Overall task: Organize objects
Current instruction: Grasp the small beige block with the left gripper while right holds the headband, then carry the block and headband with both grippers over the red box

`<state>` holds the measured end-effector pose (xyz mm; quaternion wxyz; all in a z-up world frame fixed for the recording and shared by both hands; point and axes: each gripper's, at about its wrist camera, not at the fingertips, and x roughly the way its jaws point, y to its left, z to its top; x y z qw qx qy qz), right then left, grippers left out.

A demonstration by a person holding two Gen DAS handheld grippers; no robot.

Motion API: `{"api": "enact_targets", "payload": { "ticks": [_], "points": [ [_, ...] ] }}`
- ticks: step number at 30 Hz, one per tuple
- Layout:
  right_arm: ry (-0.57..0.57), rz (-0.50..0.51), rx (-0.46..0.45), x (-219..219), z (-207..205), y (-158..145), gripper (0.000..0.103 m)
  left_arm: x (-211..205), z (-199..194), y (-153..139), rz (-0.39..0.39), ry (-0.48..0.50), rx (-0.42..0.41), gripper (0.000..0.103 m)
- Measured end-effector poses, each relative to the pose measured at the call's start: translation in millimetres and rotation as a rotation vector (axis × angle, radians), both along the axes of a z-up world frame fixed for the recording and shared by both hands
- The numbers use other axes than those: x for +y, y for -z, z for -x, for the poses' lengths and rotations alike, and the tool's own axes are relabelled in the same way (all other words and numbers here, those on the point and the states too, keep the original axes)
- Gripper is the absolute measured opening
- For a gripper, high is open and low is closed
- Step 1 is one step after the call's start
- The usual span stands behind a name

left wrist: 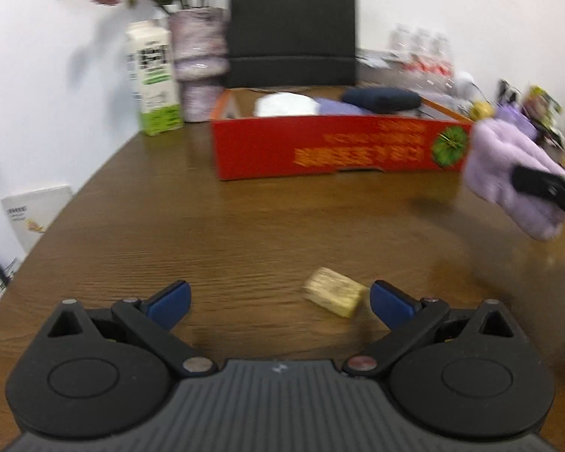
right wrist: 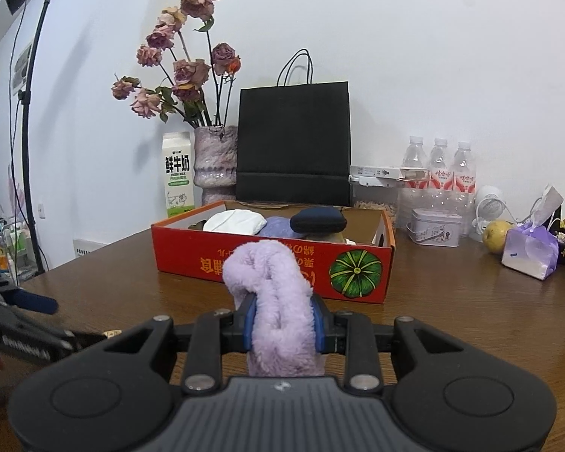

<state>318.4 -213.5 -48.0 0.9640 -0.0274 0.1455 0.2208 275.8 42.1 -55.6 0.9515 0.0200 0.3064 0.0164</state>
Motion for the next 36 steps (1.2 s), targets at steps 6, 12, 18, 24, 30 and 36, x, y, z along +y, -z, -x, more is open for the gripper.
{"api": "enact_targets", "payload": {
  "ticks": [6, 12, 18, 24, 30, 36],
  "points": [
    [-0.008, 0.006, -0.005, 0.3, 3.4, 0.2, 0.028, -17.0, -16.2, 6.2, -0.017, 0.030, 0.061, 0.103],
    [-0.012, 0.011, -0.002, 2.3, 3.6, 1.4, 0.028, -5.1, -24.7, 7.1, 0.042, -0.018, 0.085, 0.103],
    [-0.011, 0.015, 0.002, 2.8, 2.8, 1.7, 0.029, -6.2, -21.0, 3.8, 0.043, -0.021, 0.056, 0.072],
    [-0.010, 0.016, 0.003, 2.8, 2.8, 2.0, 0.029, -3.8, -16.7, 0.1, 0.098, 0.016, 0.020, 0.036],
    [-0.009, 0.016, 0.003, 2.8, 2.8, 2.0, 0.029, -8.3, -9.1, -5.2, 0.079, 0.028, -0.025, 0.036],
    [-0.009, 0.017, 0.004, 2.7, 2.6, 2.0, 0.029, -14.1, -1.7, -9.4, 0.063, 0.031, -0.066, 0.036]
  ]
}}
